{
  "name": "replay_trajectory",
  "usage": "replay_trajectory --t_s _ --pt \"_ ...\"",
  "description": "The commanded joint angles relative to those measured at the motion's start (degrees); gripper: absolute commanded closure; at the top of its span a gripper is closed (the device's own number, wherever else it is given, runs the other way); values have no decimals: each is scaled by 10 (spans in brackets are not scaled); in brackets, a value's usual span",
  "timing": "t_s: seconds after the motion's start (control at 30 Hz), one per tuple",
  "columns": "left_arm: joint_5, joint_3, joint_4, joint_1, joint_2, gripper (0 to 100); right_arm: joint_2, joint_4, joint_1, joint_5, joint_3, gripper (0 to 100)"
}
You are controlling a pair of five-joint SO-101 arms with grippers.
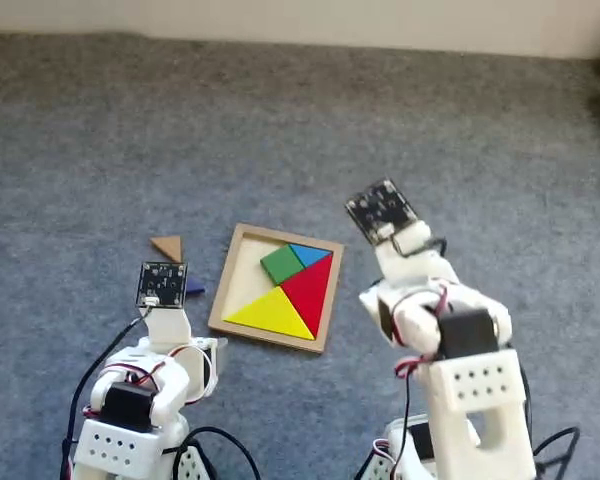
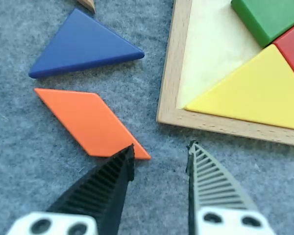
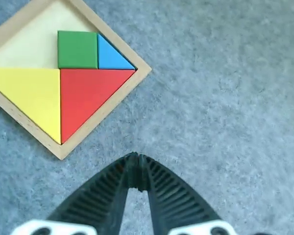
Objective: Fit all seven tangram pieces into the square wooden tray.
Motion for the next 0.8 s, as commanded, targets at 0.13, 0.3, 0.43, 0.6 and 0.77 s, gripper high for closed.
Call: replay_trajectory --t_s 0.13,0.3,0.43,0.6,0.77 --pt "4 13 4 4 -11 821 -96 -15 8 -7 61 993" --pt "4 13 4 4 -11 821 -158 -15 22 -8 115 992" --pt "4 13 4 4 -11 821 -226 -47 70 -29 165 992" --pt "4 13 4 4 -11 821 -313 -118 107 -104 263 991" --pt "4 13 4 4 -11 821 -380 -131 107 -107 329 991"
